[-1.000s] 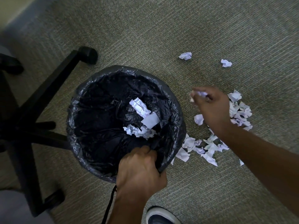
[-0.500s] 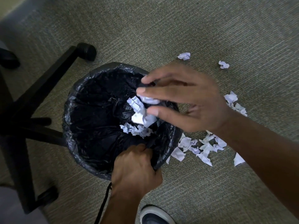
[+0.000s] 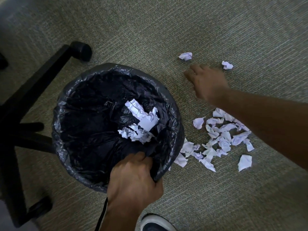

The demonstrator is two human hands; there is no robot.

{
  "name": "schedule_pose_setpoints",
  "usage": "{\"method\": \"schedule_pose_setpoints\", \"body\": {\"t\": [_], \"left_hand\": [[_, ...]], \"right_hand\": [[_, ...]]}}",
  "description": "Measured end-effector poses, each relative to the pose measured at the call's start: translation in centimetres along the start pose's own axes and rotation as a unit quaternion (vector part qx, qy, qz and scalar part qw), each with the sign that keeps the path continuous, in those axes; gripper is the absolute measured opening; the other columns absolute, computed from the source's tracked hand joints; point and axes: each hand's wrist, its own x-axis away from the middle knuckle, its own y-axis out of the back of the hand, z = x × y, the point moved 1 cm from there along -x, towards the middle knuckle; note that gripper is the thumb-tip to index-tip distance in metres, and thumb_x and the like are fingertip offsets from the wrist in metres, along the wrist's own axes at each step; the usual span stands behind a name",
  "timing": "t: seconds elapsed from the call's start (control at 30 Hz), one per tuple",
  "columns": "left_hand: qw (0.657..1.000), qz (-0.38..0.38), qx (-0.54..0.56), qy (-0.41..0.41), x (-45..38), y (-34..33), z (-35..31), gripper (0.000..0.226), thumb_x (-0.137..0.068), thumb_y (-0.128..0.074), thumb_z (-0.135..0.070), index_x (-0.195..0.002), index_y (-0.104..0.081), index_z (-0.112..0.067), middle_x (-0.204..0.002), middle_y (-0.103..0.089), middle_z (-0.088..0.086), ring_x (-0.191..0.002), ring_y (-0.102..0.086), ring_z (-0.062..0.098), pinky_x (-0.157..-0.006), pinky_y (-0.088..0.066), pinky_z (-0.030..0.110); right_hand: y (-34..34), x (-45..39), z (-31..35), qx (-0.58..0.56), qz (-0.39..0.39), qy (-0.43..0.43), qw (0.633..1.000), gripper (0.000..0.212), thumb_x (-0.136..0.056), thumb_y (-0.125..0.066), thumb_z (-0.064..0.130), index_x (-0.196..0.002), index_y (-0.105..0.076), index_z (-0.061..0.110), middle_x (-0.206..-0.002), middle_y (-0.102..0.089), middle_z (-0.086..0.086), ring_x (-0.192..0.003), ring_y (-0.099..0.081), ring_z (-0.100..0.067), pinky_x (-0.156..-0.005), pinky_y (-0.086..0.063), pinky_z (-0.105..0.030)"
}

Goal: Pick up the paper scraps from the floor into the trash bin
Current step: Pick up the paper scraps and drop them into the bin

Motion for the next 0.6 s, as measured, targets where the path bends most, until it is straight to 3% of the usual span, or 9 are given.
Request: {"method": "schedule_pose_setpoints", "body": {"t": [0.13, 0.3, 0.47, 0.6], "left_hand": [[1.0, -0.005, 0.003, -0.006, -0.2, 0.0, 0.2, 0.024, -0.056, -0.048, -0.043, -0.056, -0.055, -0.02, -0.061, -0.05, -0.007, -0.055, -0.055, 0.021, -0.047, -0.03, 0.023], [1.0, -0.006, 0.006, -0.012, -0.5, 0.0, 0.3, 0.021, -0.058, -0.05, -0.041, -0.056, -0.055, -0.02, -0.06, -0.049, -0.008, -0.053, -0.053, 0.019, -0.049, -0.026, 0.021], [1.0, 0.0, 0.011, -0.025, -0.5, 0.0, 0.6, 0.02, -0.05, -0.064, -0.037, -0.056, -0.054, -0.021, -0.061, -0.05, -0.008, -0.055, -0.053, 0.018, -0.05, -0.025, 0.021], [0.999, -0.005, 0.01, -0.038, -0.6, 0.0, 0.6, 0.023, -0.045, -0.067, -0.038, -0.056, -0.055, -0.021, -0.061, -0.05, -0.007, -0.056, -0.054, 0.018, -0.05, -0.026, 0.021]], "right_hand": [[0.6, -1.9, 0.3, 0.071, 0.024, -0.001, 0.997, 0.067, -0.092, -0.052, 0.016, -0.153, -0.027, 0.001, -0.155, -0.031, -0.027, -0.134, -0.041, -0.042, -0.101, -0.042, -0.048], [0.5, -3.5, 0.4, 0.137, 0.065, 0.013, 0.988, 0.085, -0.095, -0.056, 0.035, -0.159, -0.006, 0.009, -0.165, -0.002, -0.022, -0.151, -0.014, -0.041, -0.114, -0.031, -0.054], [0.2, -5.4, -0.3, 0.147, 0.104, 0.009, 0.984, 0.135, -0.062, -0.085, 0.059, -0.159, 0.004, 0.026, -0.167, 0.011, -0.014, -0.153, -0.003, -0.043, -0.119, -0.022, -0.06], [0.3, -6.6, -0.5, 0.131, 0.133, 0.012, 0.982, 0.143, -0.055, -0.089, 0.058, -0.158, 0.007, 0.031, -0.168, 0.009, -0.009, -0.151, -0.013, -0.044, -0.113, -0.031, -0.059]]}}
